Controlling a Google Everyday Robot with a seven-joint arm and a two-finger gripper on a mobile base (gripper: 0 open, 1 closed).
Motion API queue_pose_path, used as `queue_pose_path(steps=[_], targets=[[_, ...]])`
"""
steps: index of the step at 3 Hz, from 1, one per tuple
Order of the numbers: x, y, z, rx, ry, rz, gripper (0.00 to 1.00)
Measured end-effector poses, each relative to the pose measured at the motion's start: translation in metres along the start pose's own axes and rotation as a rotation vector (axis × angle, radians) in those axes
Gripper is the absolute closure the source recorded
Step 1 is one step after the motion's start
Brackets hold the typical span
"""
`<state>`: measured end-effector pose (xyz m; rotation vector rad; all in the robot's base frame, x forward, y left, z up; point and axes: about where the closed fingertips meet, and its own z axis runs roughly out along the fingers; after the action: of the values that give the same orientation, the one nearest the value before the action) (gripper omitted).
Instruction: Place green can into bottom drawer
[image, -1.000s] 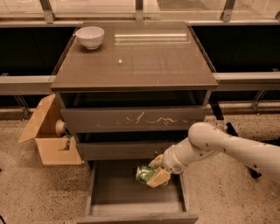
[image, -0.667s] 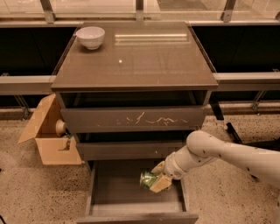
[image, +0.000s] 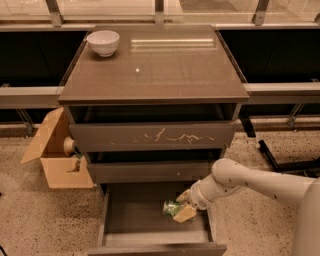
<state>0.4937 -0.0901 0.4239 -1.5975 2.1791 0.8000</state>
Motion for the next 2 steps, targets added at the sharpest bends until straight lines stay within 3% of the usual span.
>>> queue_pose_path(steps=[2], targets=[[0.023,-0.052,0.053,0.081,0.01,-0.079,1.0]])
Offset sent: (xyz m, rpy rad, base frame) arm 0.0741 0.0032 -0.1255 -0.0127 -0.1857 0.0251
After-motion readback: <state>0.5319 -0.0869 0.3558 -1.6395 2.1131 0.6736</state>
